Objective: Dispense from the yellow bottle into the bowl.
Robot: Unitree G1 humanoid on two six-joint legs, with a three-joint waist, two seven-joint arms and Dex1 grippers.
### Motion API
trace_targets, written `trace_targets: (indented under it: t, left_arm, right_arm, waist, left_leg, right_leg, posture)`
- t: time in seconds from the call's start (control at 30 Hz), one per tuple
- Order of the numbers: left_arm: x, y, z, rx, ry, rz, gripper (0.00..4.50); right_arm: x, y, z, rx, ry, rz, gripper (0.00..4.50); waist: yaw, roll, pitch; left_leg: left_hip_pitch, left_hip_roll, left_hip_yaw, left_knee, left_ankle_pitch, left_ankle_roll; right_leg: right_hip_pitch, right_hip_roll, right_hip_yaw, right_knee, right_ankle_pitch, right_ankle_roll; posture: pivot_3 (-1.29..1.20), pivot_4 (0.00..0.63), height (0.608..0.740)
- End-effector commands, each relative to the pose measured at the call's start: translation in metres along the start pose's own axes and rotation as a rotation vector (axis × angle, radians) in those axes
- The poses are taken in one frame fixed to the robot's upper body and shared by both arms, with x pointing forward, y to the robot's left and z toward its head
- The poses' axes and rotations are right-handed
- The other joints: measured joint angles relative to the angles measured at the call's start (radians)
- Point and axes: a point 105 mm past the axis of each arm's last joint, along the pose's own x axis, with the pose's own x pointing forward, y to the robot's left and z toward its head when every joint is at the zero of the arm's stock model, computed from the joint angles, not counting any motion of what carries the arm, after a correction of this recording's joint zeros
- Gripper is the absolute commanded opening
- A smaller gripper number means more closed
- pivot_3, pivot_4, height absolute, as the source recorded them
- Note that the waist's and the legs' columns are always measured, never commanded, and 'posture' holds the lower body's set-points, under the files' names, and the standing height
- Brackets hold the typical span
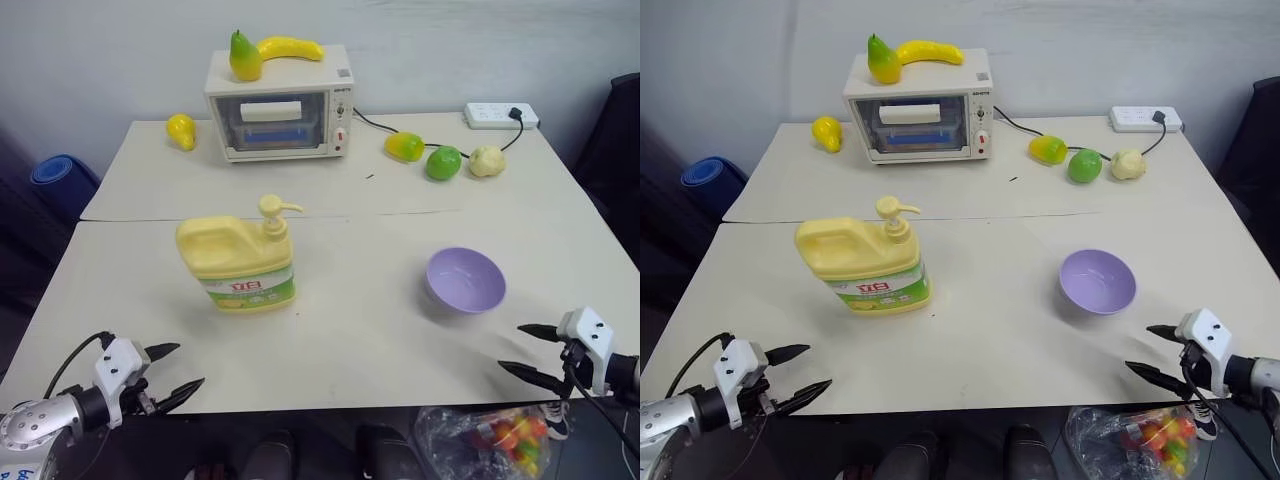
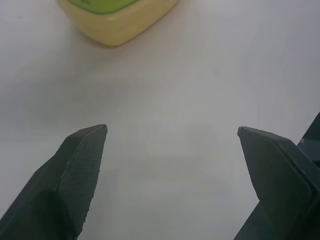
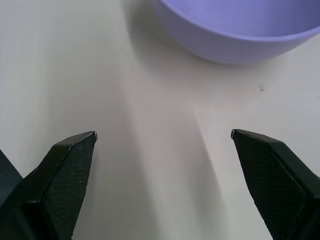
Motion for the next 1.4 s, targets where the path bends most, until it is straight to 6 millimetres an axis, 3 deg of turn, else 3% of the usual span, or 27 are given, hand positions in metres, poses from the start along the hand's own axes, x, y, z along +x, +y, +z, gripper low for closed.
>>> trace_targets:
  t: [0.03,0.4,0.7,1.1,1.27,1.4]
  left_arm:
    - [-0.005,0.003,0.005,0.001,-0.018,0.024,4.43]
    - [-0.003,0.000,0.004,-0.024,-0.012,0.025,4.43]
    - [-0.003,-0.004,0.002,-0.032,-0.012,0.005,4.43]
    - [-0.003,-0.016,0.008,-0.016,0.005,-0.061,4.43]
    - [-0.006,-0.038,0.056,-0.011,-0.074,-0.238,4.43]
    - [-0.014,-0.066,0.119,0.097,-0.131,-0.474,4.43]
  right_arm:
    - [0.003,0.003,0.006,-0.015,-0.030,-0.003,4.50]
    - [0.013,0.008,0.021,-0.032,-0.071,-0.003,4.50]
    - [0.009,0.011,0.019,0.010,-0.070,0.005,4.50]
    - [0.002,0.018,0.031,-0.025,-0.079,0.022,4.50]
    - [0.002,0.027,0.064,-0.047,-0.150,0.079,4.50]
    - [0.011,0.030,0.091,-0.092,-0.166,0.091,4.50]
  waist:
    - [0.000,0.000,0.000]
    - [0.000,0.000,0.000]
    - [0.001,0.000,0.000]
    - [0.001,0.000,0.000]
    - [0.001,0.000,0.000]
    - [0.001,-0.001,0.001]
  left_leg:
    - [0.000,0.000,0.000,0.000,0.000,0.000]
    - [0.000,0.000,0.000,0.000,0.000,0.000]
    - [0.000,0.000,0.000,0.000,0.000,0.000]
    - [0.000,0.000,0.000,0.000,0.000,0.000]
    - [0.000,0.000,0.000,0.001,0.000,0.000]
    - [0.000,0.001,-0.001,0.001,0.001,0.000]
  right_leg:
    - [0.000,0.000,0.000,0.000,0.000,0.000]
    - [0.000,0.000,0.000,0.001,0.000,0.000]
    - [0.000,0.000,0.000,0.001,0.000,0.000]
    - [0.000,0.000,0.000,0.000,0.000,0.000]
    - [0.000,0.000,0.000,0.000,0.000,0.000]
    - [0.000,0.000,0.000,0.001,0.001,-0.002]
  posture:
    - [0.00,0.150,0.740]
    - [0.00,0.150,0.740]
    - [0.00,0.150,0.740]
    - [0.00,0.150,0.740]
    - [0.00,0.150,0.740]
    - [0.00,0.150,0.740]
